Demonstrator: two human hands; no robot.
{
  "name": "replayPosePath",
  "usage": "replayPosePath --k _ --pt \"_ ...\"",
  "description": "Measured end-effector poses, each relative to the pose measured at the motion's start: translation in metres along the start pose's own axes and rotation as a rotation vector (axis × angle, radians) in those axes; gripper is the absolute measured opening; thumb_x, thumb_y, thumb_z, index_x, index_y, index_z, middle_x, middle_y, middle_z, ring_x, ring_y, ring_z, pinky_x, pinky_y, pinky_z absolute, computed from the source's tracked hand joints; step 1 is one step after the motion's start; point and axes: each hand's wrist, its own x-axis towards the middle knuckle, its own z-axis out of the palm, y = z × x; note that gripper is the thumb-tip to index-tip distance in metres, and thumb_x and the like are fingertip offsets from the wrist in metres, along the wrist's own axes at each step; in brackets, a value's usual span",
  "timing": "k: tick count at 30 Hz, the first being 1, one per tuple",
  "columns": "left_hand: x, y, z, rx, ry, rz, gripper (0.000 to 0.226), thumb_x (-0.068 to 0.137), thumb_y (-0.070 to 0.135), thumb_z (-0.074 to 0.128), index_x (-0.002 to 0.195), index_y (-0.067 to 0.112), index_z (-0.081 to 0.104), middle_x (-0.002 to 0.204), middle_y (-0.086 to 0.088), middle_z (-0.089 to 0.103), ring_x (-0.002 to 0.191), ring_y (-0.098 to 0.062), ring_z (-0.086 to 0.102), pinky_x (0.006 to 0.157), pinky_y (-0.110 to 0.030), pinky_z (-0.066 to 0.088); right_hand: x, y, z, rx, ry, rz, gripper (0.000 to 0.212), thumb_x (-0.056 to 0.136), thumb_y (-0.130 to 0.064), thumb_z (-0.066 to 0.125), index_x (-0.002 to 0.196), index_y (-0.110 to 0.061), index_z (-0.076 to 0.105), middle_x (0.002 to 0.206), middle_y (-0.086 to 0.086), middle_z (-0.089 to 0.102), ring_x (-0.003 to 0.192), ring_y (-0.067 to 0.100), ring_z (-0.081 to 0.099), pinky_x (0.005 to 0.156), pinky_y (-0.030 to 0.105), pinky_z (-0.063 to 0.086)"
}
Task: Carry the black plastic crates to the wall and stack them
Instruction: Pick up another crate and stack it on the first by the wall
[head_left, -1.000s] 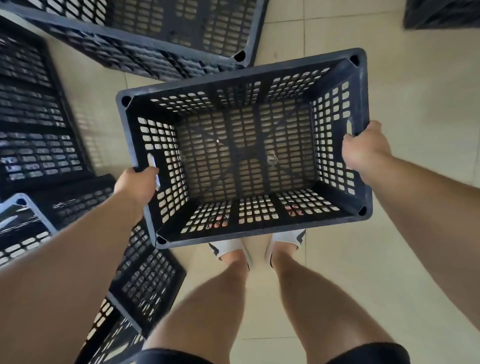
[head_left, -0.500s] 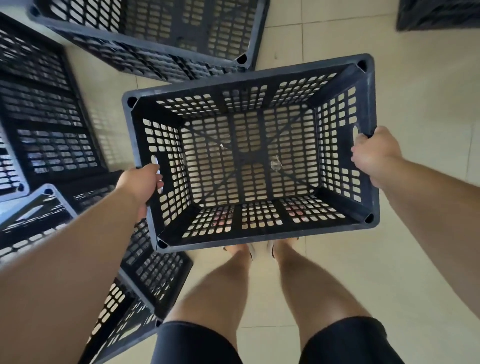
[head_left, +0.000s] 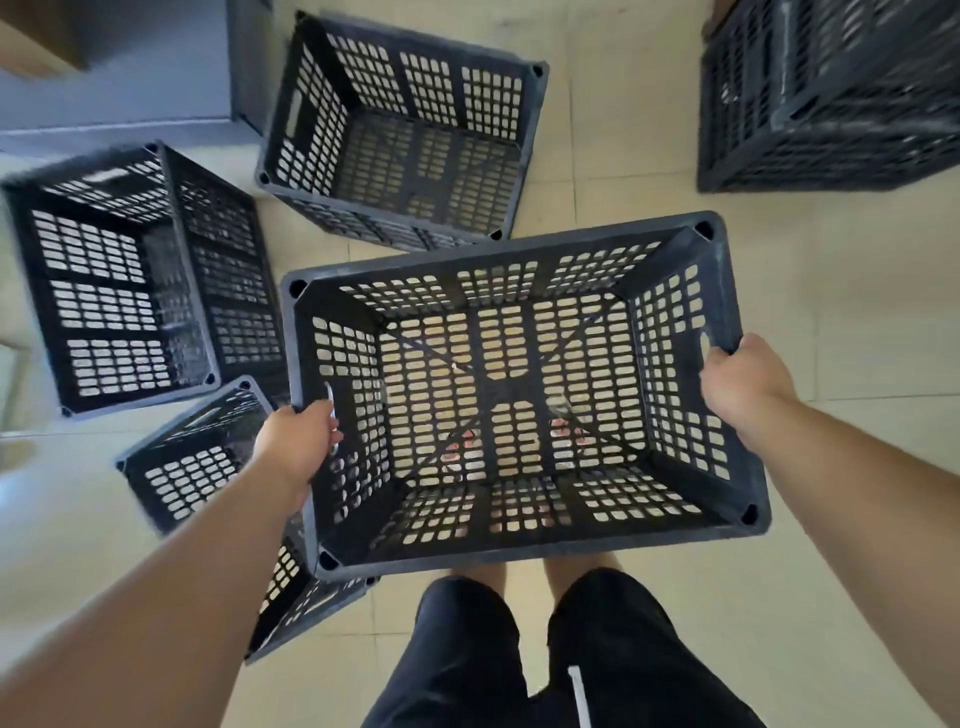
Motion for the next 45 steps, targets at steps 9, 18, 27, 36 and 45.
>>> replayPosePath --k 9,18,27,36,45 --pt "-0.114 0.024 -0.080 -0.034 0.055 0.037 0.023 0.094 0.030 0.055 0.101 0.011 0.066 0.081 -0.004 0.070 0.068 -0.021 0.062 0.066 -0.032 0.047 -0.099 -0.039 -0.113 -0.072 0.068 -0.102 0.032 0.103 -0.026 0.040 0.119 -0.004 0.057 0.095 0.015 0.061 0.063 0.025 0.051 0.051 0.030 0.033" --pt "-0.203 0.034 -0.125 -0.167 0.132 0.043 0.023 0.092 0.029 0.053 0.094 0.011 0.067 0.071 -0.002 0.068 0.062 -0.020 0.061 0.063 -0.033 0.050 -0.137 -0.091 -0.186 -0.144 0.104 -0.280 0.039 0.106 -0.029 0.039 0.132 -0.003 0.053 0.126 0.024 0.060 0.108 0.045 0.059 0.076 0.038 0.039" --pt "-0.299 -0.005 -0.103 -0.257 0.356 -0.043 0.026 0.096 0.029 0.051 0.091 0.006 0.064 0.069 -0.004 0.064 0.057 -0.020 0.056 0.051 -0.030 0.038 -0.144 -0.124 -0.228 -0.264 0.035 -0.511 0.040 0.108 -0.027 0.037 0.136 0.000 0.048 0.131 0.026 0.057 0.113 0.045 0.058 0.075 0.040 0.040" --pt "-0.391 -0.109 -0.075 -0.536 0.473 -0.217 0.013 0.095 0.013 0.052 0.085 0.008 0.059 0.088 -0.014 0.063 0.075 -0.028 0.058 0.071 -0.036 0.050 -0.205 -0.151 -0.219 -0.370 -0.094 -0.782 0.040 0.109 -0.019 0.036 0.145 0.000 0.041 0.145 0.024 0.049 0.126 0.044 0.051 0.083 0.041 0.038" --pt "-0.489 -0.256 -0.036 -0.957 0.702 -0.478 0.021 0.099 0.011 0.047 0.097 -0.002 0.063 0.073 -0.009 0.061 0.060 -0.020 0.054 0.048 -0.029 0.036 -0.330 -0.130 -0.156 -0.636 -0.121 -1.153 0.039 0.106 -0.021 0.038 0.137 0.000 0.048 0.141 0.027 0.051 0.126 0.045 0.050 0.099 0.045 0.042"
